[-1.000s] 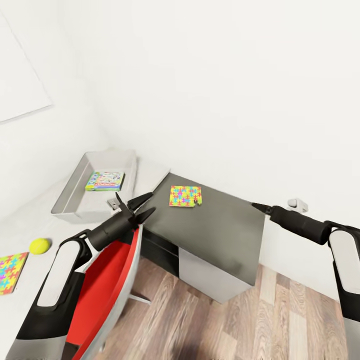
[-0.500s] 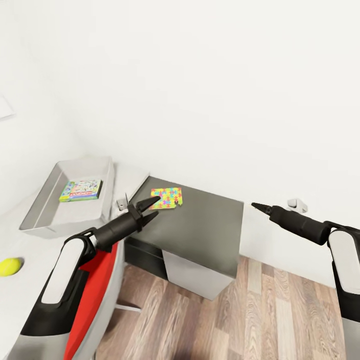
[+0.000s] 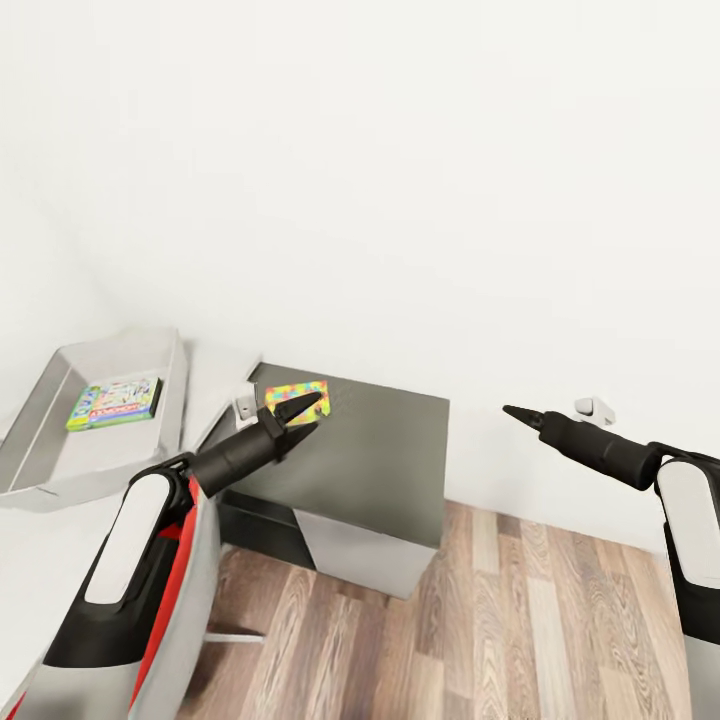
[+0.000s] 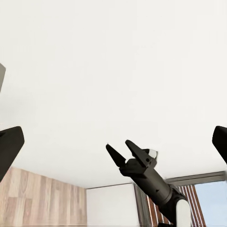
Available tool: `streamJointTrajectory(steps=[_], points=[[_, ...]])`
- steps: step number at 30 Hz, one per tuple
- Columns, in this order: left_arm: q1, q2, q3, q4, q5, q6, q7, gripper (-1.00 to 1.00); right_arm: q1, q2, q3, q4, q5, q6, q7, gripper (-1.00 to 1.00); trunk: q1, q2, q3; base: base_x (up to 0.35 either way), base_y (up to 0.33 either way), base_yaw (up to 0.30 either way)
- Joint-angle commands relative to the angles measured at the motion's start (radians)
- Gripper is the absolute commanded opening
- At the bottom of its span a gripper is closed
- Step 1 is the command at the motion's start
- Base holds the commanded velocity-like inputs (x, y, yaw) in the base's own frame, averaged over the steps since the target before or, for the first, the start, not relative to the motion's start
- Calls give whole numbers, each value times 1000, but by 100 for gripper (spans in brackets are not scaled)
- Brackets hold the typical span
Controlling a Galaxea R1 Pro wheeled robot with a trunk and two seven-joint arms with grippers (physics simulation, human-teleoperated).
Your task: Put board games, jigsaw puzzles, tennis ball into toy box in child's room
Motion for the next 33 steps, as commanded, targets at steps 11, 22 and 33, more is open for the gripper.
streamJointTrajectory(steps=[11, 22, 33], points=[[-1, 1, 0, 4, 1, 2, 2, 100, -2, 1, -1, 0, 10, 5, 10, 100, 1, -2, 10, 0, 0, -240], [0, 1, -13, 5, -5, -2, -4, 100, -1, 0, -1, 0, 10, 5, 10, 100, 1, -2, 22, 0, 0, -237], [1, 1, -54, 4, -49, -16, -8, 100, -1, 1, -1, 0, 10, 5, 10, 100, 1, -2, 35, 0, 0, -229]])
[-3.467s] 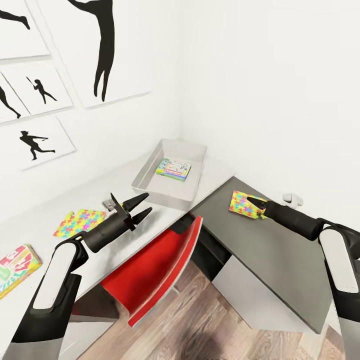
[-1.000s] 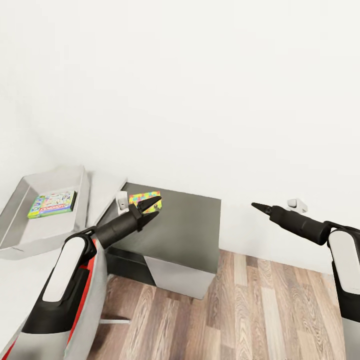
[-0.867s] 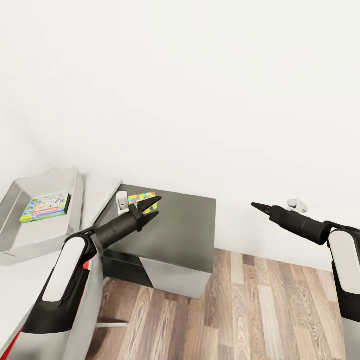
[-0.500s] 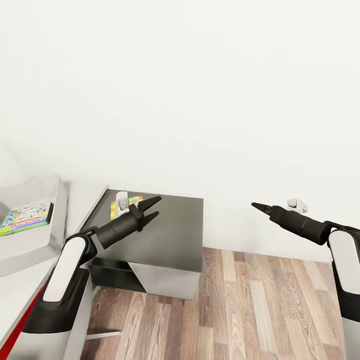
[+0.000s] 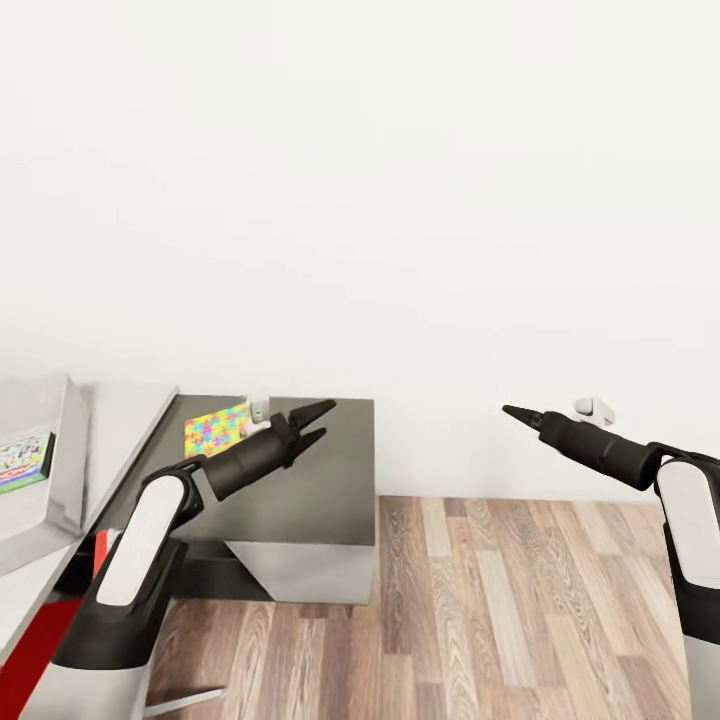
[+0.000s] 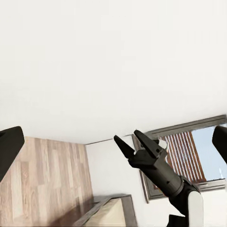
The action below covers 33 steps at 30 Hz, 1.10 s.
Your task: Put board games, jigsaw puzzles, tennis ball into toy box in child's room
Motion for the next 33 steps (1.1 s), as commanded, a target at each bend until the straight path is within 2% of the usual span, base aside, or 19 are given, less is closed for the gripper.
streamJointTrajectory(steps=[1, 10, 21, 33], points=[[-1, 1, -1, -1, -1, 1, 0, 100, -1, 0, -1, 0, 10, 5, 10, 100, 1, -2, -1, 0, 0, -229], [-1, 1, -4, 0, -6, 0, 6, 100, -1, 0, -1, 0, 10, 5, 11, 100, 1, -2, 10, -10, -7, -228], [-2, 0, -5, -1, -7, -1, 7, 100, -1, 0, -1, 0, 10, 5, 11, 100, 1, -2, 23, -154, -108, -223], [-2, -12, -6, -2, -8, -1, 9, 100, -2, -1, -1, 0, 10, 5, 11, 100, 1, -2, 37, -35, -26, -221]])
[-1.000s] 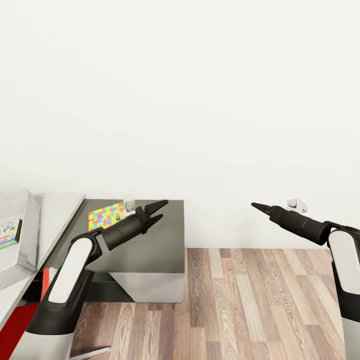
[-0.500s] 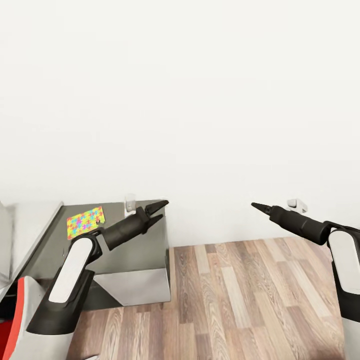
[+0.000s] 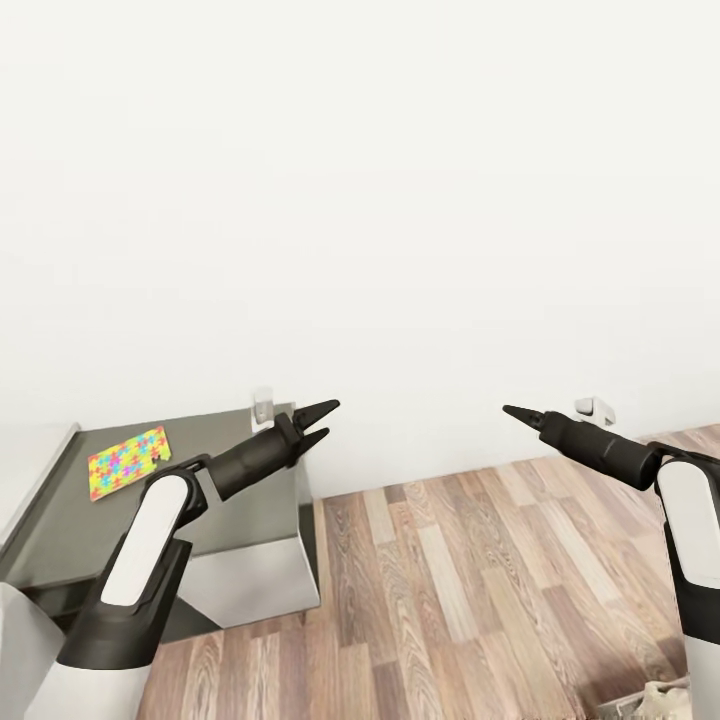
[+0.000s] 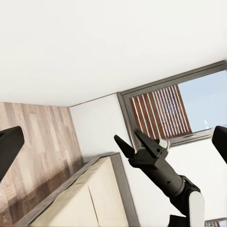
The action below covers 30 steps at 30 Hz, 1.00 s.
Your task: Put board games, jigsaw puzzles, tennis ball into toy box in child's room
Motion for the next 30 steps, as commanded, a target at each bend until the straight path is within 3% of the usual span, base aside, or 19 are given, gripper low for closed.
streamJointTrajectory(steps=[1, 30], points=[[-1, 0, 0, -1, 2, 2, 1, 100, -1, 0, -1, 0, 10, 5, 11, 100, 1, -2, -1, -5, -4, -221], [0, 1, 1, -1, 2, 3, 1, 100, -5, -9, -3, 0, 10, 5, -3, 100, 1, -2, 34, -1, -1, -220]])
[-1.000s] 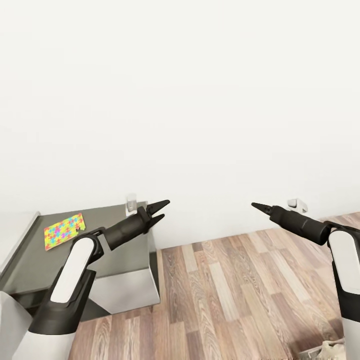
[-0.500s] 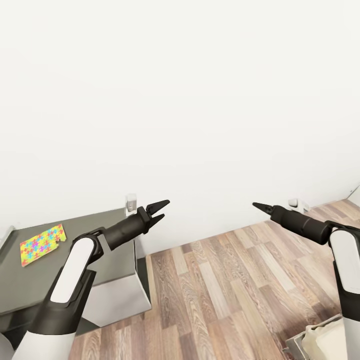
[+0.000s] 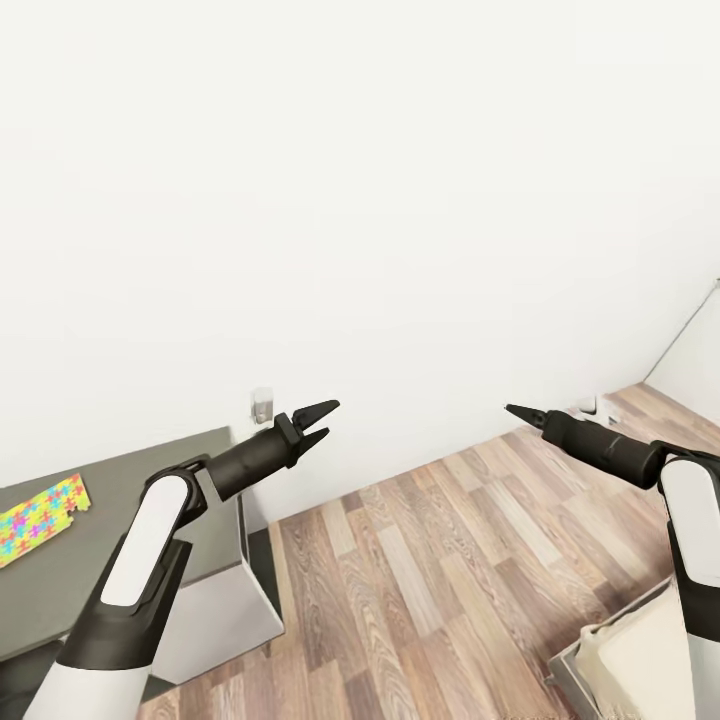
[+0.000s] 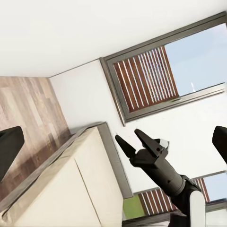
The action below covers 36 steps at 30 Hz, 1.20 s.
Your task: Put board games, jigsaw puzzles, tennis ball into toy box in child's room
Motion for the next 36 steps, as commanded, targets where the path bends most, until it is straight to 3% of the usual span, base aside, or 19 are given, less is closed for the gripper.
streamJointTrajectory(steps=[1, 6, 15, 26, 36], points=[[-1, 1, 0, -1, 2, 2, 1, 100, -2, 0, -1, 0, 10, 5, 9, 100, 1, -2, -1, 0, 0, -220], [-2, 0, 0, 0, -4, 2, 2, 100, -6, -1, -23, 5, 8, 5, -48, 100, 1, -2, 5, 0, -38, -222], [-3, -2, 0, 1, -54, 3, 2, 100, 1, -1, -61, 9, 4, 5, -132, 100, 1, -2, 15, -26, -196, -224], [-3, -3, -1, 1, -66, 3, 2, 100, 2, -3, -114, 11, 4, 5, -151, 100, 1, -2, 27, -137, -247, -232], [-2, -3, -1, 1, -68, 2, 2, 100, 1, -1, -121, 12, 4, 5, -153, 100, 1, -2, 38, -158, -190, -236]])
